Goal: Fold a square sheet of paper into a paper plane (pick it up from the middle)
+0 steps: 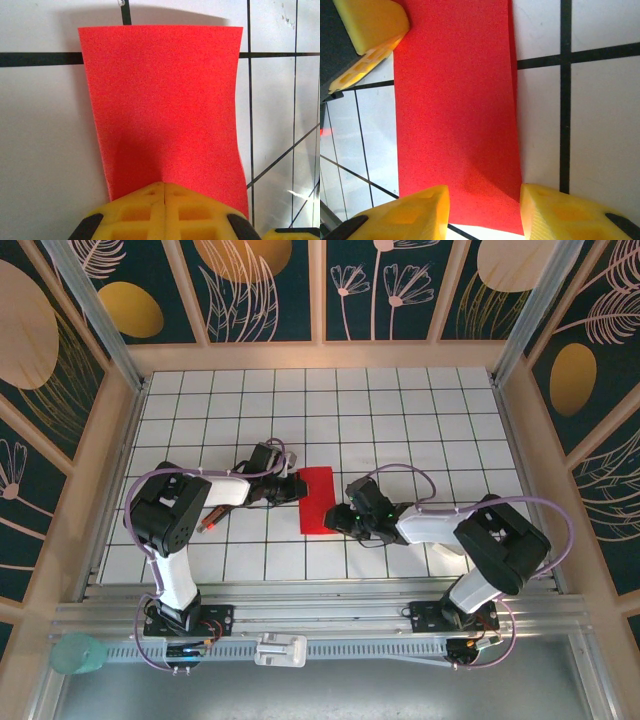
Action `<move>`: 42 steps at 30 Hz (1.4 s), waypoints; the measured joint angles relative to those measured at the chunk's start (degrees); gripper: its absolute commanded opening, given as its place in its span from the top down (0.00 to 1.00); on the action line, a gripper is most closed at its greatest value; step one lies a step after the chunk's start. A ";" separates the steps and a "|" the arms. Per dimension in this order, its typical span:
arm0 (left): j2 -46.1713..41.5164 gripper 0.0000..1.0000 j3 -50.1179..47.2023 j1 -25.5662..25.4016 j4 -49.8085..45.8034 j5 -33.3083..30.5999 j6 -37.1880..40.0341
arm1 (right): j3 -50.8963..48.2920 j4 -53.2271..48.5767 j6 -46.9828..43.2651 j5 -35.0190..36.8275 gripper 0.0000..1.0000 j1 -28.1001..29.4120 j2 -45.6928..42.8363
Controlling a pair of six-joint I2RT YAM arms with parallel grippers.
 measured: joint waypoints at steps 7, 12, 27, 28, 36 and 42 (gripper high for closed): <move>0.00 1.00 0.00 0.00 0.00 0.00 0.35 | 0.07 1.66 0.00 -0.83 0.58 0.17 0.68; 0.00 1.00 0.00 0.00 0.00 0.00 0.42 | 0.04 3.93 0.04 -1.55 0.57 0.15 1.01; 0.00 1.00 0.00 0.00 0.00 0.00 0.42 | 0.24 5.20 -0.44 -2.21 0.55 -1.53 1.07; 0.00 1.00 0.00 0.00 0.00 0.00 0.42 | 0.28 4.11 -0.44 -1.73 0.55 -1.51 0.96; 0.00 1.00 0.00 0.00 0.00 0.00 0.42 | 0.26 -3.21 0.70 0.76 0.53 1.09 -2.64; -0.02 1.00 0.00 0.00 0.00 -0.02 0.42 | 0.24 -4.42 2.47 1.79 0.52 2.56 -2.69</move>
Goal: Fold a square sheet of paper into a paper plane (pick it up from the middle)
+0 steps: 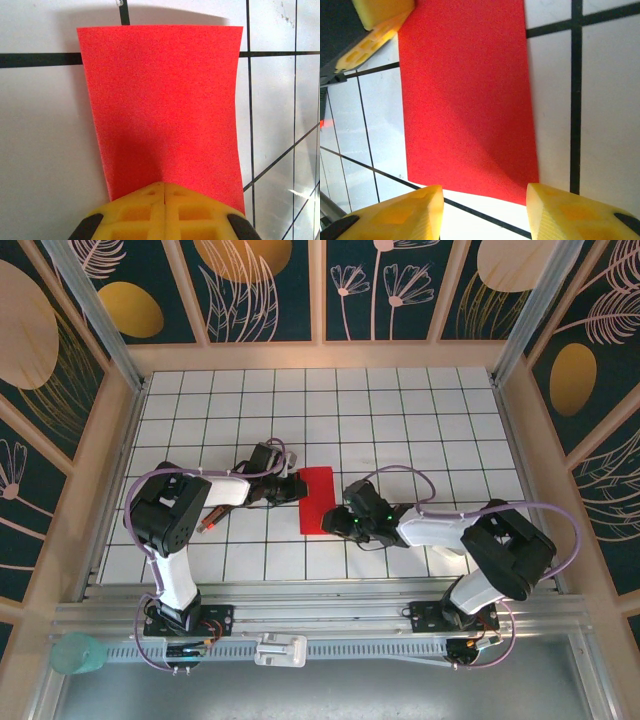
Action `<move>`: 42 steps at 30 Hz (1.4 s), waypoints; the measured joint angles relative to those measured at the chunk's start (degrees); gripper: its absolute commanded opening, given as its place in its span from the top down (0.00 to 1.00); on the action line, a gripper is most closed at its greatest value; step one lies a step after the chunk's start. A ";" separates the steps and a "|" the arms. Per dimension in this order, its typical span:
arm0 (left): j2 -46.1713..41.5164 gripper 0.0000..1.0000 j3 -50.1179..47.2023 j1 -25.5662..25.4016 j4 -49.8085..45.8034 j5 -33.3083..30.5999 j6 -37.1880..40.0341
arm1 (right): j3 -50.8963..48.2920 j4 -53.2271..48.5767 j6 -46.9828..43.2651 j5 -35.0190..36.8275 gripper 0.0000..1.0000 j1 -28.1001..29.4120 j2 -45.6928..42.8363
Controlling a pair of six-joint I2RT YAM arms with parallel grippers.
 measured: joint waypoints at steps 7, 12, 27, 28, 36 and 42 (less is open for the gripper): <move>-0.02 1.00 -0.04 0.00 0.00 0.00 0.00 | 0.00 -1.18 1.25 1.79 0.50 0.72 0.00; -0.09 1.00 -0.04 0.00 0.00 -0.20 0.20 | 0.02 -1.09 1.79 1.88 0.49 0.72 0.00; -0.09 1.00 -0.04 0.00 -0.02 -0.20 0.39 | -1.11 5.22 3.37 1.44 0.49 0.31 0.90; -0.09 1.00 -0.04 0.00 0.00 -0.20 0.39 | -1.25 5.95 3.37 1.38 0.49 0.17 0.94; -0.11 1.00 -0.11 0.00 0.02 -0.20 0.39 | -1.64 6.32 3.37 1.70 0.49 -0.17 1.01; -0.11 1.00 -0.15 0.00 0.04 -0.20 0.39 | -1.60 1.62 3.56 3.56 0.49 0.28 -0.83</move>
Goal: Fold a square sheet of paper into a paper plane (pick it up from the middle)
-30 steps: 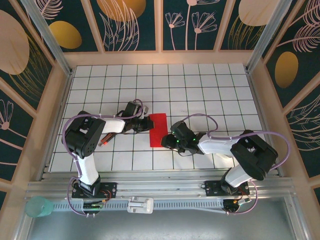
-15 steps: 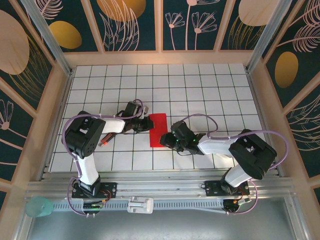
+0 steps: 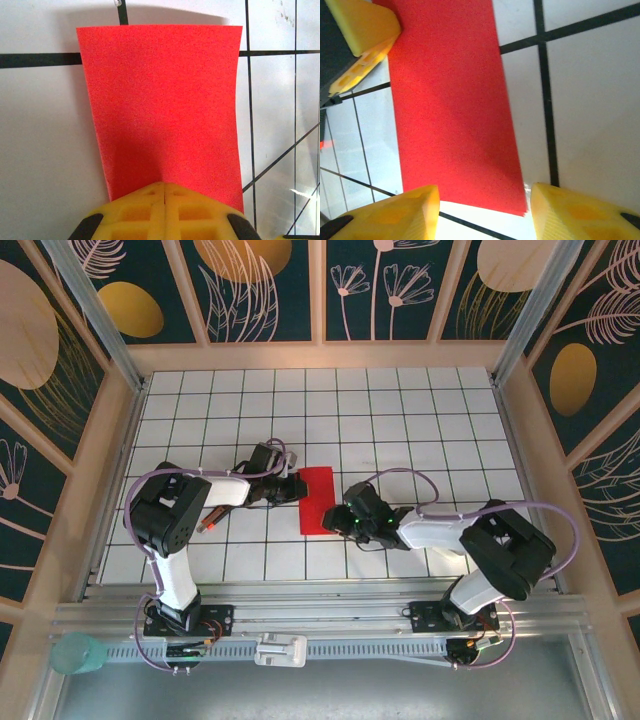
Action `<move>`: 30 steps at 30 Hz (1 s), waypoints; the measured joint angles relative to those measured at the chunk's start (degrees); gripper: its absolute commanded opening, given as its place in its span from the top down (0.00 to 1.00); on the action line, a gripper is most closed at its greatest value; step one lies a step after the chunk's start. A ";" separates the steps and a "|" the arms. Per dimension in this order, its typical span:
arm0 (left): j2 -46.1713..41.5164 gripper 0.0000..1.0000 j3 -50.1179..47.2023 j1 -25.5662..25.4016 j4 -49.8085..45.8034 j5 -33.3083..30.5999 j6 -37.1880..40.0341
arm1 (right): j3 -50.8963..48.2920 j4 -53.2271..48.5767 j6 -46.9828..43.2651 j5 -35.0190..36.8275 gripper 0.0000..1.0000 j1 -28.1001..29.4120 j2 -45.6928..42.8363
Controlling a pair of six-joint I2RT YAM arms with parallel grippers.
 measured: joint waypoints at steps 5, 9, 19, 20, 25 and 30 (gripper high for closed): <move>0.00 1.00 0.00 0.00 0.02 0.02 0.00 | 0.02 -0.55 0.24 0.92 0.49 0.48 -0.07; 0.00 1.00 0.00 0.00 0.00 0.00 0.00 | 0.13 -0.24 0.24 0.87 0.49 0.48 0.37; -0.11 1.00 -0.11 0.00 0.02 0.00 0.00 | 0.17 2.89 1.07 -0.02 0.51 0.31 1.31; -0.11 1.00 -0.13 0.00 0.02 0.00 0.00 | 0.17 3.54 1.11 -0.37 0.51 0.22 1.46; -0.22 1.00 -0.22 0.00 0.00 0.00 0.00 | 0.17 5.62 1.27 -0.83 0.53 -0.50 1.51; -0.22 1.00 -0.24 0.00 0.00 0.02 0.00 | 0.17 7.17 1.33 -1.05 0.54 -1.60 1.51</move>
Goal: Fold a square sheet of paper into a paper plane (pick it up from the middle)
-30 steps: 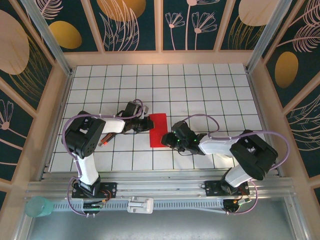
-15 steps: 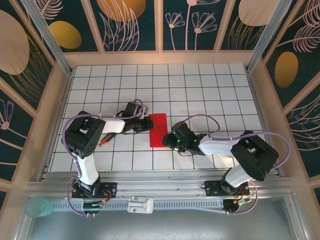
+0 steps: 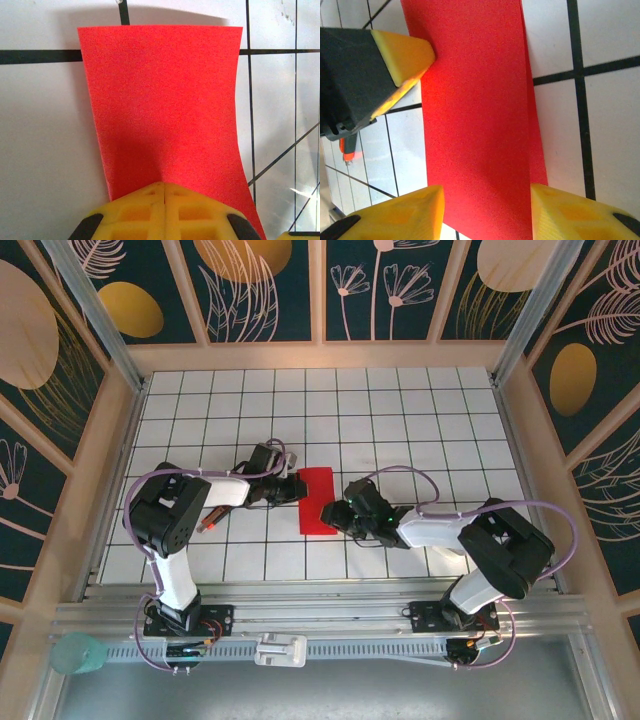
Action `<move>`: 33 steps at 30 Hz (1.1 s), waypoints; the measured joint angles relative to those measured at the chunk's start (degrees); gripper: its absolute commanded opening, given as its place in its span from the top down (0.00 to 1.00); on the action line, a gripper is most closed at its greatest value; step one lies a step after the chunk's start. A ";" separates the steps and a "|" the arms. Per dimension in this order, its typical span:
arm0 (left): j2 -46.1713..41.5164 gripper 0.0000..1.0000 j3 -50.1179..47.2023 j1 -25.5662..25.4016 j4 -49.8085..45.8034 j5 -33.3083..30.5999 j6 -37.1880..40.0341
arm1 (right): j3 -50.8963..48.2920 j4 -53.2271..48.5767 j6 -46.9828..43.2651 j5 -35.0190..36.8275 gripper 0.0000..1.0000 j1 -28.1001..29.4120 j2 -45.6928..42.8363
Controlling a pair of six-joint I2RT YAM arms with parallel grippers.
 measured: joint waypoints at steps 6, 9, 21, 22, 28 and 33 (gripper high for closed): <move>0.00 1.00 0.00 0.00 0.00 0.00 0.02 | -0.02 4.24 0.66 -2.16 0.62 -2.75 0.90; 0.00 1.00 0.00 0.00 0.00 -0.02 0.00 | 0.04 5.92 0.90 -3.15 0.66 -3.80 2.40; 0.00 1.00 0.04 0.00 -0.04 -0.02 0.07 | 2.54 9.14 0.79 -6.75 0.76 -7.91 9.33; 0.00 1.00 0.04 0.00 -0.07 -0.02 0.13 | 2.78 9.35 0.76 -7.10 0.78 -8.22 9.62; 0.00 1.00 0.26 0.00 -0.59 -0.02 0.20 | 4.72 11.06 0.59 -9.07 0.87 -9.29 12.26; 0.00 0.91 0.85 0.00 -1.77 -0.07 0.22 | 5.38 11.02 0.70 -10.14 0.95 -9.57 13.62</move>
